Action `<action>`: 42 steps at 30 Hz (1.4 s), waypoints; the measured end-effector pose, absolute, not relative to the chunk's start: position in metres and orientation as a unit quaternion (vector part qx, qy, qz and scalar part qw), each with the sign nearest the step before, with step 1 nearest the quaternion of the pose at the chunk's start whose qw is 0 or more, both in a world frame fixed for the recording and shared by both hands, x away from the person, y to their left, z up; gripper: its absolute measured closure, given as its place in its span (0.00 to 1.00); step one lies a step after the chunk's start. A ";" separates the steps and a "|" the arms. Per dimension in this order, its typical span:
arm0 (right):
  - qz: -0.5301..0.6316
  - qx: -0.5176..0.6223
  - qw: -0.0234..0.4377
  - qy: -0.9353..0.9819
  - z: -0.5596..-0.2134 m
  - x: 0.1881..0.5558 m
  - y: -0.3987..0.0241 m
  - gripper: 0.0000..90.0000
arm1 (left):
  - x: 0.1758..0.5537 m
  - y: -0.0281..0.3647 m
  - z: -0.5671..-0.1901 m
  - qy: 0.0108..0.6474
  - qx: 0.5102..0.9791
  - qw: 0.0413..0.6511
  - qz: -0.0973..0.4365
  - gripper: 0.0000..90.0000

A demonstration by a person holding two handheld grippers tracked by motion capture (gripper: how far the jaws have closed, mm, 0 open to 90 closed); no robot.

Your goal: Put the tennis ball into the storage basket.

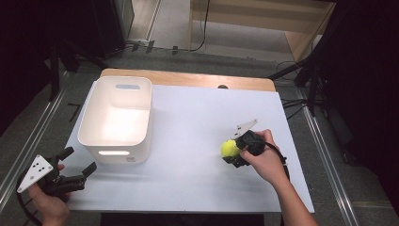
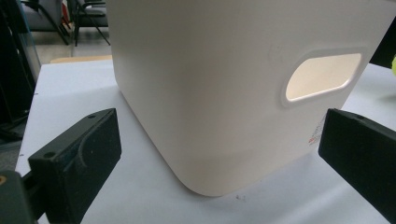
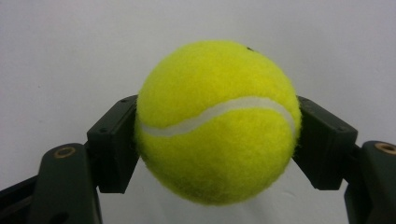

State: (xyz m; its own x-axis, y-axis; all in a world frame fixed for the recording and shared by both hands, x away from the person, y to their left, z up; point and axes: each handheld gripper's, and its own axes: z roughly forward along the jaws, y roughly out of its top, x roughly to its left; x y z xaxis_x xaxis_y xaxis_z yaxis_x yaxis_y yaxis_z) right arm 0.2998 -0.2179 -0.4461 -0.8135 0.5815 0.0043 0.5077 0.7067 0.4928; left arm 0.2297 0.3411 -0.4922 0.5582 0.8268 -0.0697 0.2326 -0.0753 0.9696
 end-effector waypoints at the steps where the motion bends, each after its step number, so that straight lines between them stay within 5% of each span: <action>1: 0.244 0.295 0.075 0.921 -0.445 0.300 -0.217 0.26 | 0.230 0.341 -0.492 0.387 0.683 0.559 0.266 0.00; 42: 0.259 0.243 0.070 0.932 -0.402 0.325 -0.156 0.26 | 0.230 0.342 -0.493 0.388 0.682 0.560 0.266 0.00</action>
